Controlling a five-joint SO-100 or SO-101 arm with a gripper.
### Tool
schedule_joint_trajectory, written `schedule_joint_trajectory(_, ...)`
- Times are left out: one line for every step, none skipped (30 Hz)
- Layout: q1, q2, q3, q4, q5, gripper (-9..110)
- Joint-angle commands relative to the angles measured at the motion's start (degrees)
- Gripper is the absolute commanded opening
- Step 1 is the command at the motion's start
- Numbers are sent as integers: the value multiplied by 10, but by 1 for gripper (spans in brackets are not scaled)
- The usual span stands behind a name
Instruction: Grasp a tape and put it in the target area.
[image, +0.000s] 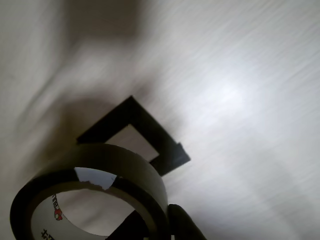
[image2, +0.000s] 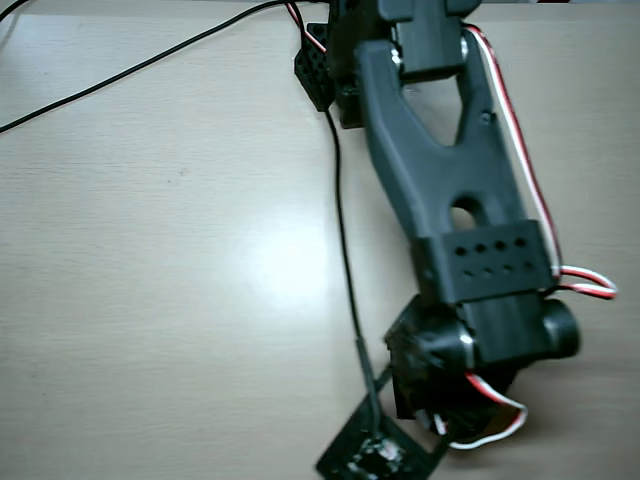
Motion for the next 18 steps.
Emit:
schedule_joint_trajectory(-18,0,-30,4,11,0)
schedule_joint_trajectory(-23,-4,-31,4,14,0)
schedule_joint_trajectory(-28,-11,-33,4,18,0)
schedule_joint_trajectory(-32,-20,-36,4,20,0)
schedule_joint_trajectory(-35,-30,-41,4,24,0)
schedule_joint_trajectory(-38,-41,-48,4,28,0)
schedule_joint_trajectory(-41,-52,-56,4,32,0)
schedule_joint_trajectory(-43,-64,-64,4,36,0)
schedule_joint_trajectory(-45,-76,-73,4,39,0)
schedule_joint_trajectory(-47,-88,-81,4,40,0)
schedule_joint_trajectory(-47,-100,-89,4,41,0)
schedule_joint_trajectory(-46,-111,-97,4,43,0)
schedule_joint_trajectory(-44,-122,-104,4,45,0)
schedule_joint_trajectory(-42,-133,-110,4,47,0)
schedule_joint_trajectory(-41,-142,-114,4,48,0)
schedule_joint_trajectory(-40,-148,-117,4,50,0)
schedule_joint_trajectory(-40,-152,-117,3,50,0)
schedule_joint_trajectory(-39,-156,-117,0,51,0)
